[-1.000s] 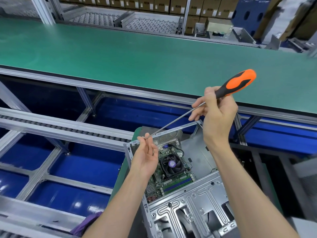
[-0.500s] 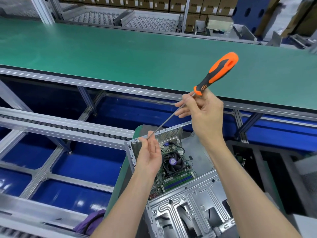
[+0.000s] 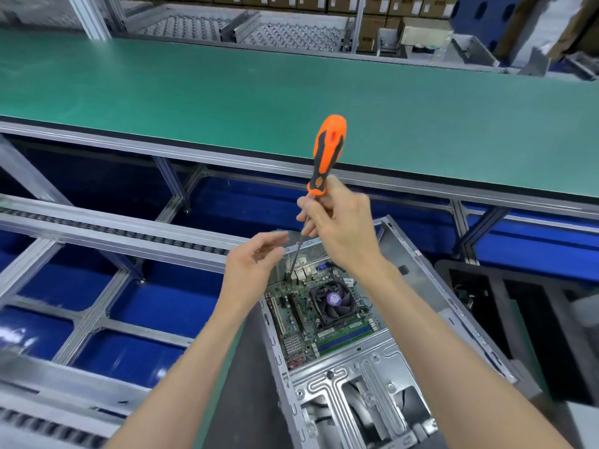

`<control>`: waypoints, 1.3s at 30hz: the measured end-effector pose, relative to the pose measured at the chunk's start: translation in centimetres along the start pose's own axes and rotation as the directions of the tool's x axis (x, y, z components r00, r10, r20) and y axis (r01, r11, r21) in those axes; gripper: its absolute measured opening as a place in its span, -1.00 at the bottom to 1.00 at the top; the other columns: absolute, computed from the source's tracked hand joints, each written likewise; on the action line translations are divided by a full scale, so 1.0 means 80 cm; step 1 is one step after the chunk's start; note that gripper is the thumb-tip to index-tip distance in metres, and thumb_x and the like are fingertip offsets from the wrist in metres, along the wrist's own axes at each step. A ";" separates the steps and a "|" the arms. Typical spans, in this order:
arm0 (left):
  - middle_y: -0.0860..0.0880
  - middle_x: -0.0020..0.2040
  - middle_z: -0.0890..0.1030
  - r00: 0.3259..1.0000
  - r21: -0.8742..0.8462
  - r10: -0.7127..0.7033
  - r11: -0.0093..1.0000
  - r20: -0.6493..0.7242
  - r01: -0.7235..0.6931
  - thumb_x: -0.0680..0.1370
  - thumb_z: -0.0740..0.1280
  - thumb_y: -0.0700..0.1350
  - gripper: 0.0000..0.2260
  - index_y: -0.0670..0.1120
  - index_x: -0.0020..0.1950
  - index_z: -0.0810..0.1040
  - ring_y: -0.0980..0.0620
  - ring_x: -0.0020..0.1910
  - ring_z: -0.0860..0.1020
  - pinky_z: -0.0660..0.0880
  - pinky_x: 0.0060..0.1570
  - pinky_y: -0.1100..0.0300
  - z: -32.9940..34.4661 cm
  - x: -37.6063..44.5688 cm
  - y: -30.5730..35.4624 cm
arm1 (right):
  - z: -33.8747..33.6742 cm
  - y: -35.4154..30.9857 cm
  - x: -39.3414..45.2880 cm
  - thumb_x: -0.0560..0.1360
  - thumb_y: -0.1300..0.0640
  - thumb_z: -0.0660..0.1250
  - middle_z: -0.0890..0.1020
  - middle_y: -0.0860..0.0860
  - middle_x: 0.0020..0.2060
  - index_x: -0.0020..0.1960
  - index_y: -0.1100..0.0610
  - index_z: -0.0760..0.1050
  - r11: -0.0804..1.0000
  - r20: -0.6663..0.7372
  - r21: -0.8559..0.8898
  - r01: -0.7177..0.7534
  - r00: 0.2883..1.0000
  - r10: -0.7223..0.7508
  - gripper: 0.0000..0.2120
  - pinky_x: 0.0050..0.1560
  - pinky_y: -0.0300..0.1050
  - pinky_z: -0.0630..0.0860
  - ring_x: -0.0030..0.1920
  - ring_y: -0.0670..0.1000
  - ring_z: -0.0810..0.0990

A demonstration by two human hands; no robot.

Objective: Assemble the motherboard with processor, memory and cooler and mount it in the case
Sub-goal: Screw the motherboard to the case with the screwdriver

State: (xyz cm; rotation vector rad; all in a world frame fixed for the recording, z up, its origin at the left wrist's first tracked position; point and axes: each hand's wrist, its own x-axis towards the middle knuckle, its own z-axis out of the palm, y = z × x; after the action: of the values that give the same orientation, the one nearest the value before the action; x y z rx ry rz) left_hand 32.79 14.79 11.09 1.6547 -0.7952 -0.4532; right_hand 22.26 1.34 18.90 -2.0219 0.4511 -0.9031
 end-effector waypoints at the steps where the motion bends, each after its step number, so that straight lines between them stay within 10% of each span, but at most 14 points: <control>1: 0.20 0.00 0.69 0.997 0.032 0.045 0.998 0.061 -0.047 0.53 0.42 -0.20 -0.74 0.15 0.09 0.69 0.26 -0.10 0.59 0.46 -0.03 0.39 -0.004 0.007 0.001 | 0.008 0.005 -0.003 0.58 0.16 0.31 0.65 -0.04 -0.37 -0.09 0.09 0.42 1.000 0.020 -0.006 0.005 1.000 -0.005 -0.91 -0.33 0.08 0.60 -0.42 -0.06 0.64; 9: 0.23 -0.18 0.65 0.991 0.217 0.089 0.970 0.101 -0.109 0.46 0.50 -0.12 -0.76 0.27 -0.19 0.64 0.15 -0.21 0.46 0.33 -0.14 0.22 -0.014 0.028 -0.023 | 0.051 0.031 -0.012 0.61 0.19 0.29 0.66 0.02 -0.32 -0.05 0.07 0.39 0.999 0.123 -0.038 -0.021 0.992 0.026 -0.90 -0.28 0.09 0.61 -0.36 -0.12 0.63; 19: 0.16 -0.05 0.65 0.991 0.282 0.104 0.951 0.086 -0.125 0.47 0.51 -0.13 -0.84 0.13 -0.05 0.67 0.14 -0.01 0.55 0.46 0.05 0.11 -0.016 0.028 -0.054 | 0.063 0.045 -0.008 0.62 0.15 0.27 0.66 0.02 -0.28 -0.01 0.10 0.40 0.998 0.149 -0.038 -0.041 0.988 0.046 -0.93 -0.24 0.07 0.63 -0.32 -0.13 0.64; 26: 0.21 -0.09 0.63 0.996 0.305 0.070 0.949 0.047 -0.081 0.46 0.52 -0.15 -0.66 0.33 -0.15 0.55 0.23 -0.03 0.54 0.38 -0.03 0.39 -0.015 0.027 -0.060 | 0.088 0.060 -0.011 0.63 0.12 0.26 0.66 0.10 -0.25 0.05 0.17 0.39 0.992 0.213 -0.100 -0.079 0.972 0.099 -0.88 -0.21 0.16 0.60 -0.28 0.13 0.65; 39: 0.10 -0.06 0.66 0.993 0.355 0.106 0.931 -0.043 -0.084 0.46 0.52 -0.19 -0.85 0.01 -0.03 0.70 0.32 -0.07 0.54 0.40 -0.02 0.43 -0.010 0.028 -0.072 | 0.102 0.077 -0.011 0.64 0.07 0.25 0.65 0.08 -0.27 0.05 0.14 0.39 0.987 0.237 -0.151 -0.060 0.967 0.095 -0.87 -0.21 0.14 0.58 -0.26 0.10 0.64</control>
State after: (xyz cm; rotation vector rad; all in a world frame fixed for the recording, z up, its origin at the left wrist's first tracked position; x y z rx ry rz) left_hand 36.35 14.25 6.03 1.9411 -0.9467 -0.1948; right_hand 27.80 2.89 10.43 -2.1959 0.4650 -0.5787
